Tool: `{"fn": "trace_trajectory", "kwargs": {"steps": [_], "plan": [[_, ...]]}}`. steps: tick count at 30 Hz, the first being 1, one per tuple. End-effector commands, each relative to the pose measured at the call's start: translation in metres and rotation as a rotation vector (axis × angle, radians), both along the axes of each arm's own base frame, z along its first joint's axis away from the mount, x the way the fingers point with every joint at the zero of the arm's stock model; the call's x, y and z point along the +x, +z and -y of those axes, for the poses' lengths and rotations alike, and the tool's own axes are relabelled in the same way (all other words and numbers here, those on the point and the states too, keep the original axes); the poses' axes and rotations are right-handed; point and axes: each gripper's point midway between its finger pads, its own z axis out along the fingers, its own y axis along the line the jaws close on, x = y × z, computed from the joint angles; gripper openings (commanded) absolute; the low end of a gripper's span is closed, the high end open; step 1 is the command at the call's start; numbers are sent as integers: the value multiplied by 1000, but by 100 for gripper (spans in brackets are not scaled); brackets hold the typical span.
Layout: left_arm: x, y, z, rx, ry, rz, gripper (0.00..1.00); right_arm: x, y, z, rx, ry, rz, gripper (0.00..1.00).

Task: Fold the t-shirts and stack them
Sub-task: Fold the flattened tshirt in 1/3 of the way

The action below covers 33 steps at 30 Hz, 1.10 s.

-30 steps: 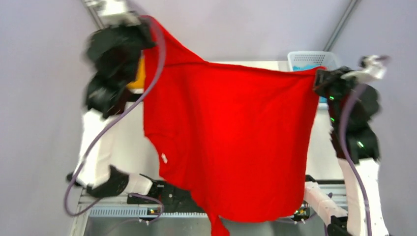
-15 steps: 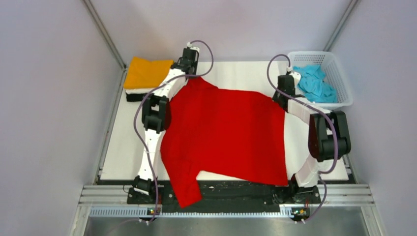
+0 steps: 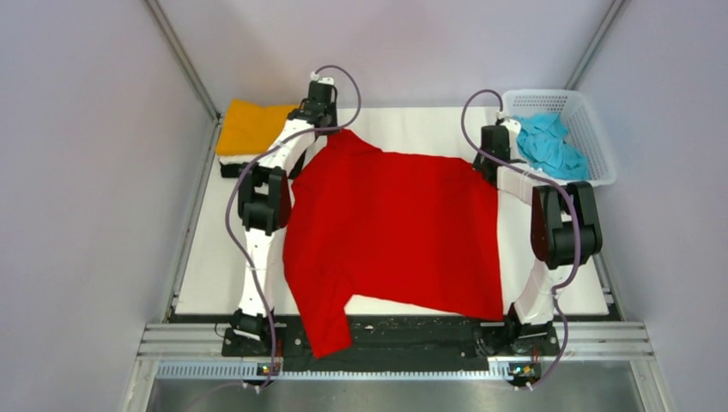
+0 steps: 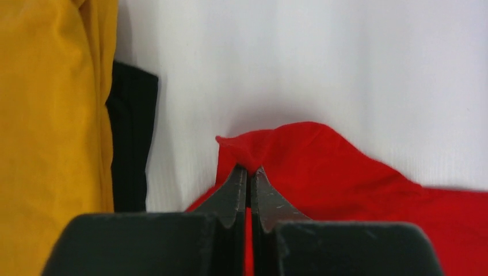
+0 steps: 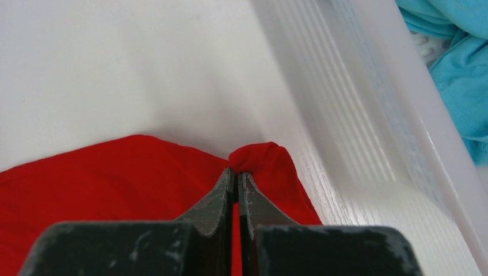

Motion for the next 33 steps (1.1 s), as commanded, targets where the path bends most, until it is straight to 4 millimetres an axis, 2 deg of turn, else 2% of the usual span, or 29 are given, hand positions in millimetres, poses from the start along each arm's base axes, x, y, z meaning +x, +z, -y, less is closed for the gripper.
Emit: {"fn": "trace_trajectory", "kwargs": {"steps": [1, 5, 10, 12, 18, 24, 31, 33], "plan": [[-28, 86, 0, -141, 34, 82, 0, 3, 48, 8, -11, -13, 91, 0], [-60, 105, -7, -179, 78, 59, 0, -13, 54, 10, -21, -14, 60, 0], [-99, 107, -14, -208, 119, -21, 0, -31, 58, 11, -29, -2, 13, 0], [-119, 99, -15, -228, 132, -72, 0, -38, 63, 14, -41, -5, 5, 0], [-172, 96, -27, -246, 189, -152, 0, -62, 65, 18, -58, 4, -44, 0], [-221, 82, -28, -286, 213, -214, 0, -83, 64, 16, -58, 32, -69, 0], [-261, 91, -31, -339, 235, -194, 0, -89, 65, 20, -83, 37, -93, 0], [-270, 86, -31, -349, 242, -205, 0, -90, 64, 21, -85, 35, -94, 0]]}}
